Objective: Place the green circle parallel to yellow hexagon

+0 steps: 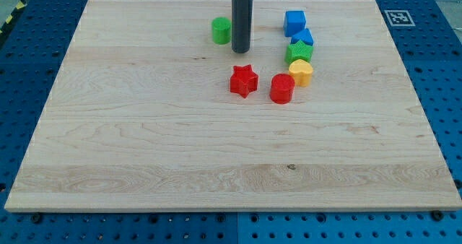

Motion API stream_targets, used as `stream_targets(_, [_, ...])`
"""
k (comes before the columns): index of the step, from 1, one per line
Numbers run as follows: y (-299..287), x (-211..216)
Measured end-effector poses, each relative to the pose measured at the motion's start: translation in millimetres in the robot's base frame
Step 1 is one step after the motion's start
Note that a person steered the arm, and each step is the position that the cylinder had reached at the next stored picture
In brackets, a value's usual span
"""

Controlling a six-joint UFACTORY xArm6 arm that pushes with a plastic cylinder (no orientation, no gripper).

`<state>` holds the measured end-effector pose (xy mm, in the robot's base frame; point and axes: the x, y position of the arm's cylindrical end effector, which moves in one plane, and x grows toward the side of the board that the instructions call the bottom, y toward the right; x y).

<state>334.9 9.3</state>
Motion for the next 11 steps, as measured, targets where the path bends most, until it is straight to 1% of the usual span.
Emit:
stream_targets(2, [-6.1,-12.6])
stream_targets(3, [-24.8,-12.6])
stream_targets(5, [-32.6,-13.1])
stream_targets(11, [-37.1,-69.5])
